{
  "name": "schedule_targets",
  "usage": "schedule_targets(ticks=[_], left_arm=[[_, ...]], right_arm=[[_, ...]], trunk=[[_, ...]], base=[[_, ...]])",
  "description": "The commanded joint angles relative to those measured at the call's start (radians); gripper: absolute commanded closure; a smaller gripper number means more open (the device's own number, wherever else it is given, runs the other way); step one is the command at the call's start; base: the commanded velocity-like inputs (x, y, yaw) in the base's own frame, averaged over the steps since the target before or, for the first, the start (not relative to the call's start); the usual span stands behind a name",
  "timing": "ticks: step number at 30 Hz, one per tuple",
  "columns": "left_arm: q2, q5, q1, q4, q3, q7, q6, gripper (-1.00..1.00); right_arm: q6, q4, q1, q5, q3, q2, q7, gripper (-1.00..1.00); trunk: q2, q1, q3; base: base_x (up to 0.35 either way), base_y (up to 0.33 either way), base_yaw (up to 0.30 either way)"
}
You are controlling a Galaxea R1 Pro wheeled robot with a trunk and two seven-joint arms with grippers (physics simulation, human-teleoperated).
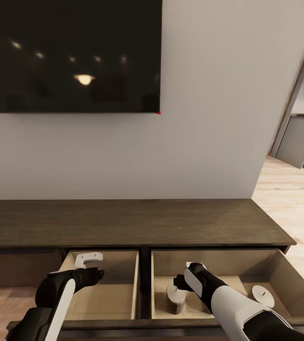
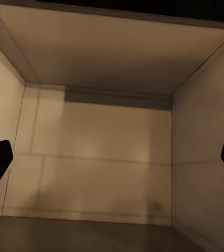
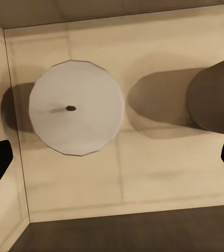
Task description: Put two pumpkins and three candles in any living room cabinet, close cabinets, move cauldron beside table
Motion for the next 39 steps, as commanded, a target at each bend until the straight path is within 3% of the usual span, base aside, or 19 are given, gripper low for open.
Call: schedule_targets(ticks=[1,15,29,39], left_arm=[[-0.001,0.011,-0.001,-0.001,0.001,0.009,0.004,-1.0],[0.003,0.005,-0.002,0.019,0.004,0.009,0.004,-1.0],[0.001,0.005,-0.004,0.203,0.008,0.009,0.004,-1.0],[0.001,0.005,-0.004,0.216,0.008,0.009,0.004,-1.0]], right_arm=[[0.005,-0.002,0.0,-0.011,0.008,0.0,-0.007,-1.0],[0.101,-0.001,0.0,-0.012,0.001,-0.001,-0.006,-1.0],[0.097,-0.015,0.002,-0.012,0.0,-0.002,-0.005,-1.0],[0.095,-0.014,0.004,-0.012,0.003,0.0,-0.005,-1.0]], trunk=[[0.0,-0.001,0.003],[0.003,-0.007,0.057],[0.006,-0.013,0.111],[0.016,-0.022,0.149]], base=[[0.0,0.0,0.0],[0.0,0.0,0.0],[0.0,0.0,0.0],[0.0,0.0,0.0]])
